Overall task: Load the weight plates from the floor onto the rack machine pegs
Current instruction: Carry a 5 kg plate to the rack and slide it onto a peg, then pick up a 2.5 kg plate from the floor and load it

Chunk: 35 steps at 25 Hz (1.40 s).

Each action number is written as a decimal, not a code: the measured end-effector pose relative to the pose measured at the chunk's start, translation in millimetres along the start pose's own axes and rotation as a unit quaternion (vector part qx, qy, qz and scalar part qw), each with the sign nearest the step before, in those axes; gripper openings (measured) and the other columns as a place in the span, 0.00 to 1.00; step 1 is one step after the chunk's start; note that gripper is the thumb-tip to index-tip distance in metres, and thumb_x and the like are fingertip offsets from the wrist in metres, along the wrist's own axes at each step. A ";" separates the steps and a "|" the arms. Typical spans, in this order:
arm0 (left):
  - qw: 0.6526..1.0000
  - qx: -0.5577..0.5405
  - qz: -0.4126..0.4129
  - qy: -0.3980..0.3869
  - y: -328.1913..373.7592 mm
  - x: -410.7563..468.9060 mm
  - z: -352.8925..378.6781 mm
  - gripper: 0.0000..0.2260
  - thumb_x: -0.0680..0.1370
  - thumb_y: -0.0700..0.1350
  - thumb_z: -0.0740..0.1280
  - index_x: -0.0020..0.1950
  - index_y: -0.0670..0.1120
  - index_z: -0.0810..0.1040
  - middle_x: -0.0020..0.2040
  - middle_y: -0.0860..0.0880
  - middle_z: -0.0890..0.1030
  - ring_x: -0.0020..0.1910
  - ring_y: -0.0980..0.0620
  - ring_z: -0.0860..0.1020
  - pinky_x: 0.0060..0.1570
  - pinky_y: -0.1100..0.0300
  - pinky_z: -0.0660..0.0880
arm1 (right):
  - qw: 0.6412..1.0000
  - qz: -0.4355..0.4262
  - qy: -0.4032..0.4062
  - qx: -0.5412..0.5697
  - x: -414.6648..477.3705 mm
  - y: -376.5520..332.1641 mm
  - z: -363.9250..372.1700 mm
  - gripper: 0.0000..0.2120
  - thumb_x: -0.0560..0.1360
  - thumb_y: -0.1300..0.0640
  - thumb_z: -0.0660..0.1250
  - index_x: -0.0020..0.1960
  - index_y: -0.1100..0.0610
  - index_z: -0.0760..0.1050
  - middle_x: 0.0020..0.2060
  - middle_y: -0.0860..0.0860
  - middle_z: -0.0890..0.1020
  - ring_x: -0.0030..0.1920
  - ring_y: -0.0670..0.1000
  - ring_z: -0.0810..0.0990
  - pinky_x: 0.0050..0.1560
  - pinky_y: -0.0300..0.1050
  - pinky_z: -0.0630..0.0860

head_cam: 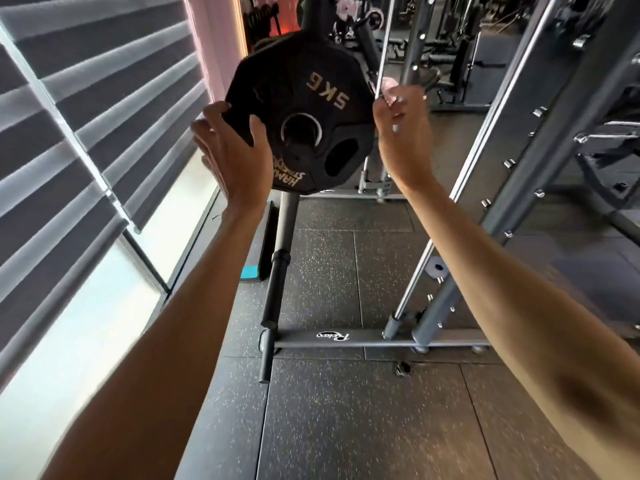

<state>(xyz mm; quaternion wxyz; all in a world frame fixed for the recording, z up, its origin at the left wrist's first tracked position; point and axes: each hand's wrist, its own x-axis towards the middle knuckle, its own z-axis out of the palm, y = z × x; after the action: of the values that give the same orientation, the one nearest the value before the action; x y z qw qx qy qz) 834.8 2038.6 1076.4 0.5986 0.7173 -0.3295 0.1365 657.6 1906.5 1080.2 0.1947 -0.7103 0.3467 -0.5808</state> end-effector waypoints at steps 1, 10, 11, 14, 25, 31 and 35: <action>0.999 0.008 0.017 0.033 19.1 -10.0 2.9 0.19 0.77 0.48 0.62 0.66 0.42 0.71 0.65 0.41 0.71 0.67 0.43 0.68 0.66 0.55 0.62 | 1.000 -0.001 -0.005 0.003 -4.9 1.8 -9.6 0.15 0.80 0.47 0.62 0.56 0.59 0.72 0.48 0.53 0.80 0.48 0.51 0.79 0.50 0.48 0.77; 0.978 -0.096 0.181 -0.046 184.2 -184.8 132.5 0.08 0.72 0.41 0.60 0.47 0.42 0.77 0.46 0.45 0.78 0.49 0.45 0.76 0.52 0.54 0.70 | 0.997 0.064 -0.017 -0.029 -37.5 84.1 -210.8 0.08 0.80 0.56 0.62 0.48 0.59 0.76 0.36 0.45 0.81 0.39 0.47 0.81 0.45 0.49 0.78; 0.974 -0.115 0.172 -0.088 198.8 -217.4 155.7 0.09 0.72 0.42 0.59 0.47 0.42 0.77 0.46 0.45 0.78 0.49 0.44 0.76 0.51 0.51 0.71 | 0.995 0.082 -0.012 -0.048 -45.0 102.0 -242.0 0.08 0.80 0.57 0.62 0.47 0.60 0.76 0.36 0.48 0.81 0.39 0.51 0.82 0.45 0.53 0.78; 0.954 -0.143 0.137 -0.225 238.4 -320.1 224.0 0.08 0.72 0.40 0.59 0.47 0.42 0.77 0.45 0.44 0.79 0.47 0.43 0.78 0.50 0.49 0.73 | 0.983 0.142 -0.006 -0.117 -74.5 164.5 -337.2 0.10 0.82 0.56 0.59 0.45 0.59 0.73 0.38 0.56 0.83 0.41 0.60 0.82 0.45 0.58 0.77; 0.773 0.014 0.129 -0.621 295.7 -610.7 417.0 0.06 0.78 0.43 0.60 0.52 0.45 0.76 0.53 0.43 0.81 0.54 0.40 0.78 0.48 0.52 0.73 | 0.881 0.409 -0.041 -0.232 -178.7 379.2 -574.3 0.11 0.79 0.55 0.60 0.56 0.59 0.76 0.52 0.55 0.83 0.55 0.57 0.80 0.51 0.50 0.75; 0.662 0.136 0.107 -0.730 290.8 -672.6 546.9 0.11 0.80 0.47 0.59 0.56 0.44 0.77 0.58 0.41 0.79 0.58 0.39 0.76 0.55 0.48 0.75 | 0.834 0.451 -0.138 -0.286 -151.8 503.4 -623.2 0.12 0.81 0.56 0.60 0.59 0.62 0.74 0.55 0.60 0.82 0.59 0.61 0.78 0.53 0.51 0.74; 0.603 0.176 0.049 -0.777 293.5 -686.9 611.3 0.10 0.79 0.45 0.60 0.54 0.43 0.78 0.54 0.41 0.81 0.53 0.40 0.80 0.56 0.45 0.78 | 0.793 0.486 -0.233 -0.282 -131.1 578.2 -636.4 0.14 0.83 0.54 0.59 0.61 0.62 0.74 0.56 0.61 0.80 0.58 0.62 0.78 0.53 0.53 0.76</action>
<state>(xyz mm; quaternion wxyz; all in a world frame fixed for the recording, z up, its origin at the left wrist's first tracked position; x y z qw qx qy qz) 14.6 1651.6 746.1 -0.0282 0.6275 -0.6747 -0.3876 -118.5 1685.7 755.6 0.3171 -0.5852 0.7392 -0.1028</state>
